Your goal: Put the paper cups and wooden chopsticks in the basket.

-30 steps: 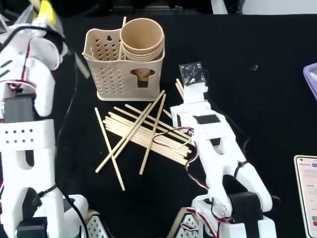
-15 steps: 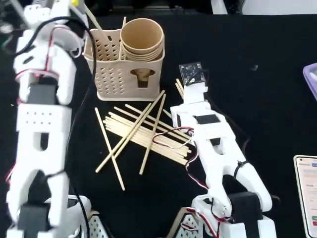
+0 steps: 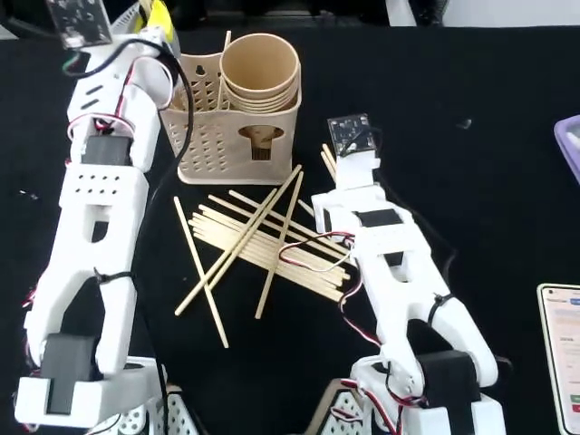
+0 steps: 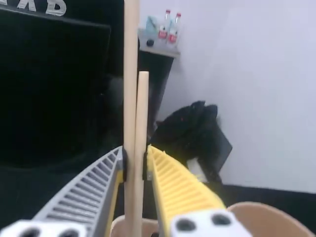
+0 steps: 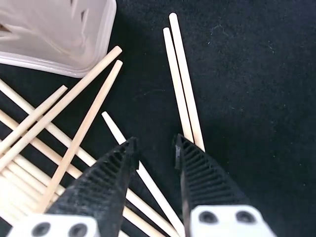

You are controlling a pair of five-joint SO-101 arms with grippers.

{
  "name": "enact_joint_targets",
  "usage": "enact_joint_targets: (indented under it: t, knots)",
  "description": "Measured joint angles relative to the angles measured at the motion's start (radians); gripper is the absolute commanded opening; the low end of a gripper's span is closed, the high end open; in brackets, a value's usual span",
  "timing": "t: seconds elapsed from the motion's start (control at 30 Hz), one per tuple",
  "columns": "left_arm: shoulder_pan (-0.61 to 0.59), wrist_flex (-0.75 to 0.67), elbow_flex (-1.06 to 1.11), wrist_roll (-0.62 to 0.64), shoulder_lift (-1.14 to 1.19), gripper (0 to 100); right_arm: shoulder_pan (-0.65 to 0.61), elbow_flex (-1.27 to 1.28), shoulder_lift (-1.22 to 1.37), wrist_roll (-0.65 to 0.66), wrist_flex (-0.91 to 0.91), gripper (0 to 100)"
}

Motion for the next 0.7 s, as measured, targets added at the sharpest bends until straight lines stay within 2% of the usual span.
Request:
enact_joint_targets:
  t: [0.1, 0.47, 0.6, 0.7]
  knots:
    - [0.000, 0.026, 0.018, -0.015, 0.000, 15, 0.000, 0.000, 0.000, 0.000, 0.000, 12.3]
    - [0.008, 0.362, -0.008, -0.025, -0.226, 16, 0.000, 0.000, 0.000, 0.000, -0.034, 12.3]
    - [-0.051, 0.534, -0.002, -0.026, -0.325, 16, 0.000, 0.000, 0.000, 0.000, -0.034, 12.3]
    - [-0.117, 0.638, 0.081, -0.025, -0.361, 16, 0.000, 0.000, -0.006, 0.000, -0.017, 12.3]
